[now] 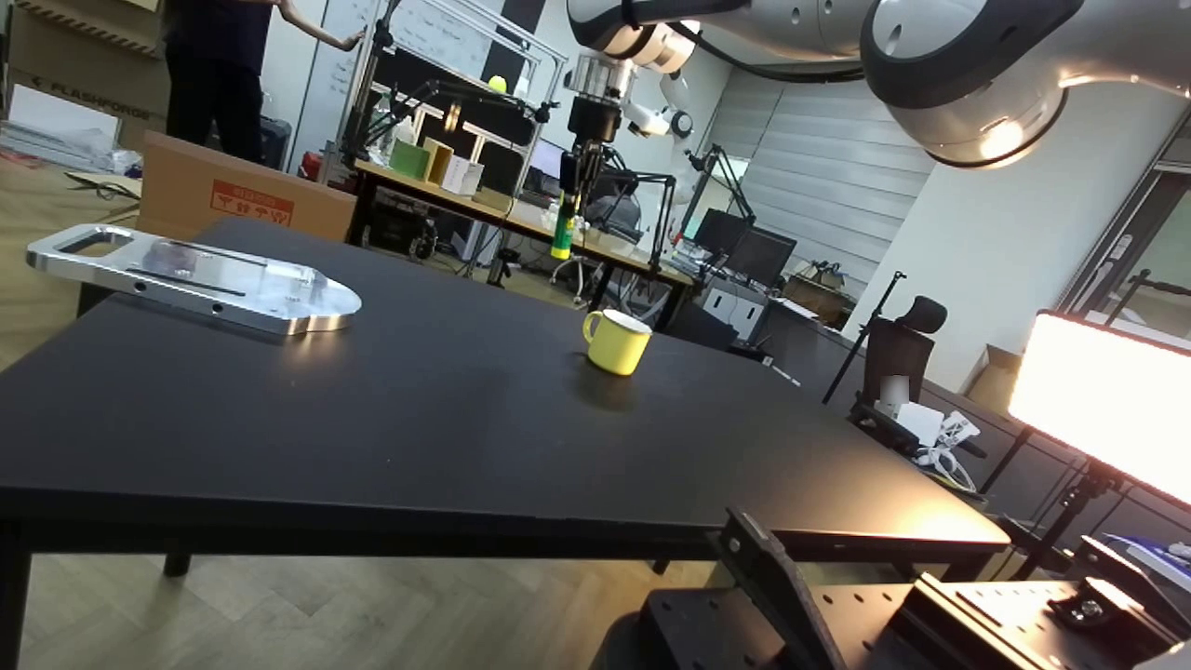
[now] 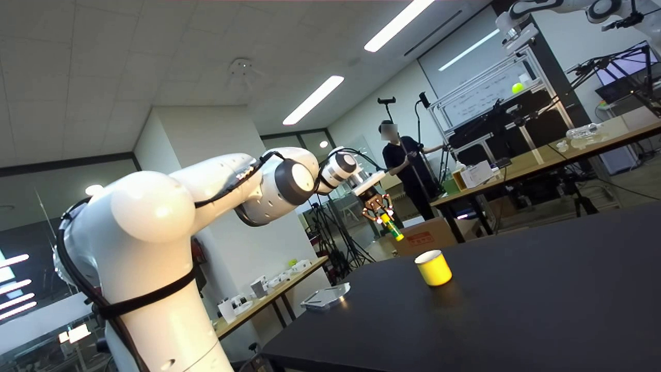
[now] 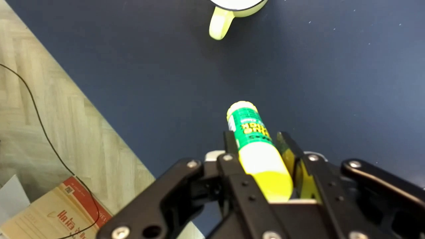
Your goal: Pick the object and put it in the cup
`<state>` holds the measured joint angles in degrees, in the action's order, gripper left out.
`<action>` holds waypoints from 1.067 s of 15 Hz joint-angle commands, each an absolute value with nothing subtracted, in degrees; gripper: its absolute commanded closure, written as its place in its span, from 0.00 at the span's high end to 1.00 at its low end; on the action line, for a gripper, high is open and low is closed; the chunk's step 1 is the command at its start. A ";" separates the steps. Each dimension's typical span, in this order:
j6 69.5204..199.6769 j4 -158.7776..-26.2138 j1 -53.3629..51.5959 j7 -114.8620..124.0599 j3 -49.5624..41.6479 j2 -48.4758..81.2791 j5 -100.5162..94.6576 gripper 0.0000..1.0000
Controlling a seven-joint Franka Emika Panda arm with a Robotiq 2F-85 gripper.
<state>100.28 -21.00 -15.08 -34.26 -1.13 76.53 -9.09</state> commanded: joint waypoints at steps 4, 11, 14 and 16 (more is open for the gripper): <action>98.76 -22.44 -14.33 -28.80 -1.14 75.19 -8.80 0.09; 99.36 -22.77 -14.45 -30.47 -1.01 75.52 -9.20 0.34; 99.36 -22.77 -14.45 -30.40 -1.01 75.52 -9.20 0.09; 100.14 -20.97 -13.86 -30.28 -1.07 76.68 -9.18 0.09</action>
